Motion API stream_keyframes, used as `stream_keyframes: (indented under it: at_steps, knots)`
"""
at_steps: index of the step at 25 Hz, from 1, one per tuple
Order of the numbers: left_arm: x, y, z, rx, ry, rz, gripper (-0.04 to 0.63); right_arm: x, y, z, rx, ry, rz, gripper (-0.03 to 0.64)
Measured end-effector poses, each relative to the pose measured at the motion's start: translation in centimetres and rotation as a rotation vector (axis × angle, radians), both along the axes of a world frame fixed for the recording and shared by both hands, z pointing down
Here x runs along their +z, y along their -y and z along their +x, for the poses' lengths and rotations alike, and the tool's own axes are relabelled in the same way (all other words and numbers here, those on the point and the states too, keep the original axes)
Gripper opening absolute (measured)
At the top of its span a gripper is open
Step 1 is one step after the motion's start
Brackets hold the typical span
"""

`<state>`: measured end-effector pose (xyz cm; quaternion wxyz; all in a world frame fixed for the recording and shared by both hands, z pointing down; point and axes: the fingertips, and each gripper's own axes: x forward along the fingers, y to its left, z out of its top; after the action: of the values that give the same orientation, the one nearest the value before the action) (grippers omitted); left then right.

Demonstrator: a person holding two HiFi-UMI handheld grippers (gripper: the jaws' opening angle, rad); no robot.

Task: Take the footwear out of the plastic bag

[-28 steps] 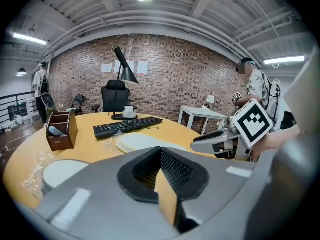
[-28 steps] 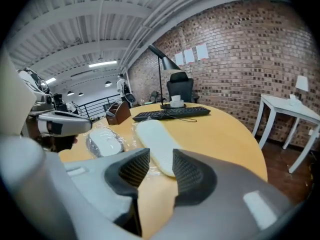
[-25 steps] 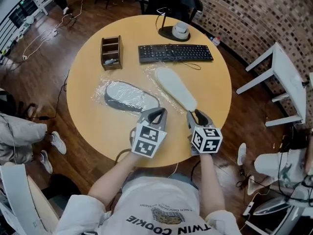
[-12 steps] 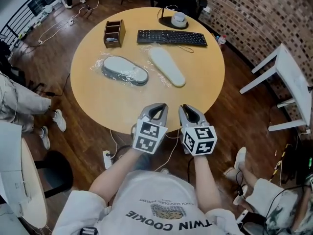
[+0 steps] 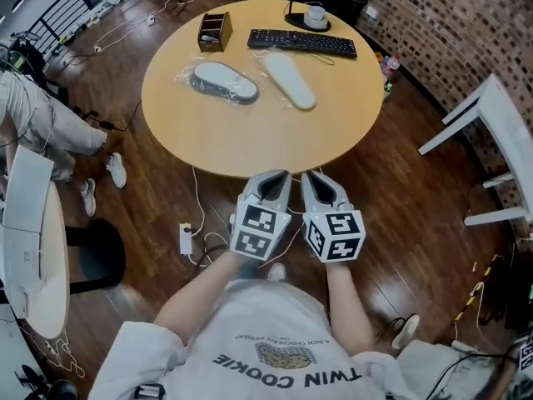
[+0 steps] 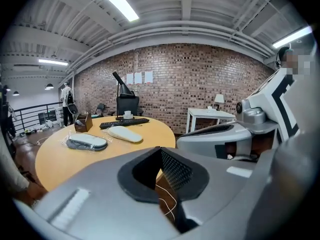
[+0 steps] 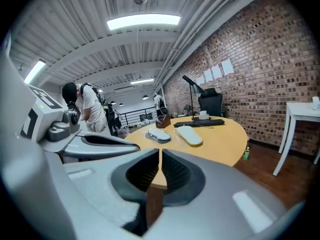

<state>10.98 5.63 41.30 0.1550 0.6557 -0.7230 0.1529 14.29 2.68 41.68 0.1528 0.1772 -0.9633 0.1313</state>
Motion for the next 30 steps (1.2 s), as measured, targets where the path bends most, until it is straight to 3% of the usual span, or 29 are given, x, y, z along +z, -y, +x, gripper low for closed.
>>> stream_keyframes:
  at_steps: [13,23,30]
  knots:
    - [-1.7,-11.3,2.2,-0.063,0.015,0.016,0.004,-2.0,-11.8,1.5,-0.042,0.037,0.004,0.003]
    - [-2.0,-33.5,-1.1,-0.051,-0.011,0.082,0.005,-2.5,-34.0,-1.3,0.001,0.025,0.063,0.002]
    - [-0.8,-41.3,-0.4,-0.015,-0.041,0.097,0.005,-1.3,-42.0,-0.4,0.046,0.008,0.071,0.002]
